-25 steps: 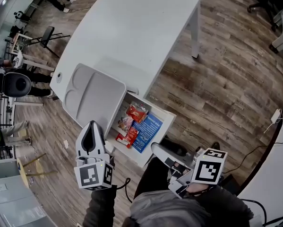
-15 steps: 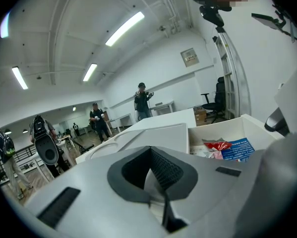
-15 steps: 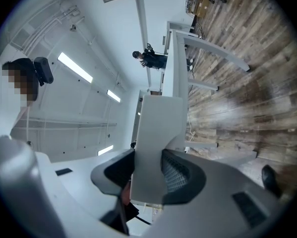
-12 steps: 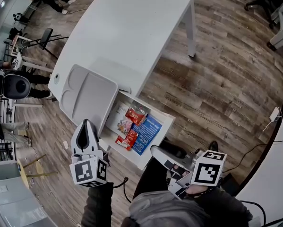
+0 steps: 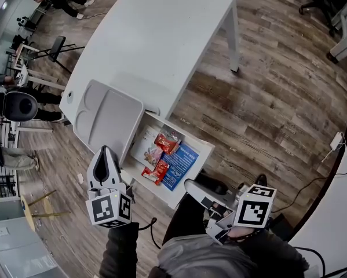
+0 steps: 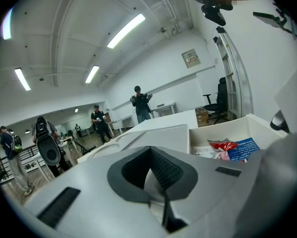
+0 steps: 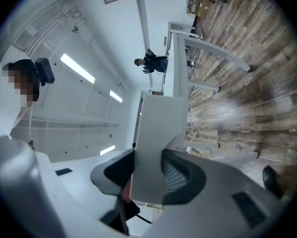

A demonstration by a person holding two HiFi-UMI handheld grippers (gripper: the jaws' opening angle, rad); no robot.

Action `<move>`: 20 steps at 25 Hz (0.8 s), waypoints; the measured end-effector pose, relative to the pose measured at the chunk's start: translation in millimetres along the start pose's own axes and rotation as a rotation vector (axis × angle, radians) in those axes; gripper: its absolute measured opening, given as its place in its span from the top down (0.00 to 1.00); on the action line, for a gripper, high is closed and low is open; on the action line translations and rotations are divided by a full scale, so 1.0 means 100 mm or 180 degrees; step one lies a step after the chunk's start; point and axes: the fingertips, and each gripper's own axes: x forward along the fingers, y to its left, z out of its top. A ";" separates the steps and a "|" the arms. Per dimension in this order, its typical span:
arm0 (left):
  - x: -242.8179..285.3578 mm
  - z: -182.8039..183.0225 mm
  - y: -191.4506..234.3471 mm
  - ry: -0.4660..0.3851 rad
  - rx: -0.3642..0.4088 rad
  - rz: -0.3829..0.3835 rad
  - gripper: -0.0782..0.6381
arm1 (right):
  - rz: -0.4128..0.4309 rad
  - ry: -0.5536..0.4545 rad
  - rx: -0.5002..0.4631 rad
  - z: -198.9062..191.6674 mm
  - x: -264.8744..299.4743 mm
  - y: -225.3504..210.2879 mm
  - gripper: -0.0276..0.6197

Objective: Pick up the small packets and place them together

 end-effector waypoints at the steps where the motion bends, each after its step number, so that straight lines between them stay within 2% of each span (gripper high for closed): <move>1: 0.00 0.00 0.00 -0.0008 0.0000 0.0006 0.89 | 0.0015 -0.0010 -0.0001 0.00 0.00 0.00 0.68; 6: 0.00 -0.02 0.01 -0.0024 -0.0019 0.0049 0.89 | -0.0018 -0.0022 -0.0207 0.00 -0.01 0.00 0.68; 10: 0.00 -0.03 0.02 -0.0022 -0.0025 0.0050 0.89 | -0.0321 -0.0004 -0.0429 0.01 -0.20 -0.09 0.60; 13: 0.01 -0.01 0.02 -0.0029 -0.0007 0.0046 0.89 | -0.0680 -0.0221 -0.0622 0.15 -0.48 -0.16 0.60; 16: 0.01 -0.04 -0.02 0.0015 -0.0035 0.0042 0.89 | -0.0932 -0.0336 -0.1140 0.40 -0.62 -0.01 0.60; 20: 0.00 -0.05 0.02 0.0058 -0.0170 0.0021 0.89 | -0.0994 -0.0137 -0.2057 0.59 -0.30 0.50 0.60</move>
